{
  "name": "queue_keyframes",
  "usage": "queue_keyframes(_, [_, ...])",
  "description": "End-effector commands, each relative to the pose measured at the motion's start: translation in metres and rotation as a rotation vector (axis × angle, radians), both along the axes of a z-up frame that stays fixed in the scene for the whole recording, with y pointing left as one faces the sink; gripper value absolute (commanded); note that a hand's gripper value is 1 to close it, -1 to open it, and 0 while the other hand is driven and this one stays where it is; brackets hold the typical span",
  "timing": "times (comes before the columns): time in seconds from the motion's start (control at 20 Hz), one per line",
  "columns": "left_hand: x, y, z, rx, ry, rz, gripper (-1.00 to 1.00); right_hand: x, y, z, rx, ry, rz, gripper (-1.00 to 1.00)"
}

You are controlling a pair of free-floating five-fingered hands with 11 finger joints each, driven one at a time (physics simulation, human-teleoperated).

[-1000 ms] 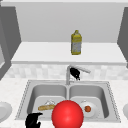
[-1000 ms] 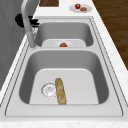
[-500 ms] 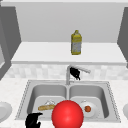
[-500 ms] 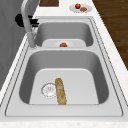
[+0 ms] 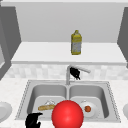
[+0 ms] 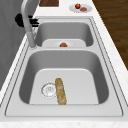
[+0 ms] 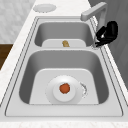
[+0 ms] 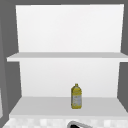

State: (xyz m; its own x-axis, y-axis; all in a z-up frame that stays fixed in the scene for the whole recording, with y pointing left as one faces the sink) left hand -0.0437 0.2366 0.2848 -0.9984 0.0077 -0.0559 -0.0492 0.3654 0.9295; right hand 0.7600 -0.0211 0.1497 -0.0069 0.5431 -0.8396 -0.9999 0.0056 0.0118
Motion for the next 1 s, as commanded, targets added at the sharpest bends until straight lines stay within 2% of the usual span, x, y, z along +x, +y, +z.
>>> queue_keyframes(0.0, [0.000,0.000,0.000,0.000,0.000,0.000,0.00,0.005,0.029,0.000,0.002,0.015,0.008,1.00])
queue_keyframes(0.1, [0.000,0.000,0.000,0.000,0.000,0.000,0.00,0.005,0.031,0.001,-0.029,0.001,0.011,1.00])
queue_keyframes(0.15, [0.000,0.000,0.000,0.000,0.000,0.000,0.00,0.005,0.033,0.002,-0.068,-0.021,0.020,1.00])
queue_keyframes(0.3, [0.000,0.000,0.000,0.000,0.000,0.000,0.00,0.001,0.040,0.004,-0.231,-0.102,0.076,1.00])
queue_keyframes(0.45, [0.000,0.000,0.000,0.000,0.000,0.000,0.00,-0.007,0.048,0.005,-0.413,-0.195,0.163,1.00])
queue_keyframes(0.5, [0.000,0.000,0.000,0.000,0.000,0.000,0.00,-0.007,0.050,0.005,-0.459,-0.209,0.185,1.00])
queue_keyframes(0.55, [0.000,0.000,0.000,0.000,0.000,0.000,0.00,-0.014,0.041,0.006,-0.501,-0.254,0.236,1.00])
queue_keyframes(0.6, [0.000,0.000,0.000,0.000,0.000,0.000,0.00,-0.008,0.042,0.008,-0.531,-0.273,0.244,1.00])
queue_keyframes(0.65, [0.000,0.000,0.000,0.000,0.000,0.000,0.00,-0.009,0.040,0.008,-0.566,-0.299,0.254,-1.00])
queue_keyframes(0.7, [0.000,0.000,0.000,0.000,0.000,0.000,0.00,-0.011,0.034,0.006,-0.593,-0.322,0.262,-1.00])
queue_keyframes(0.8, [0.000,0.000,0.000,0.000,0.000,0.000,0.00,-0.007,0.007,0.011,-0.552,-0.337,0.267,-1.00])
queue_keyframes(0.95, [0.000,0.000,0.000,0.000,0.000,0.000,0.00,-0.010,-0.012,0.012,-0.529,-0.344,0.265,-1.00])
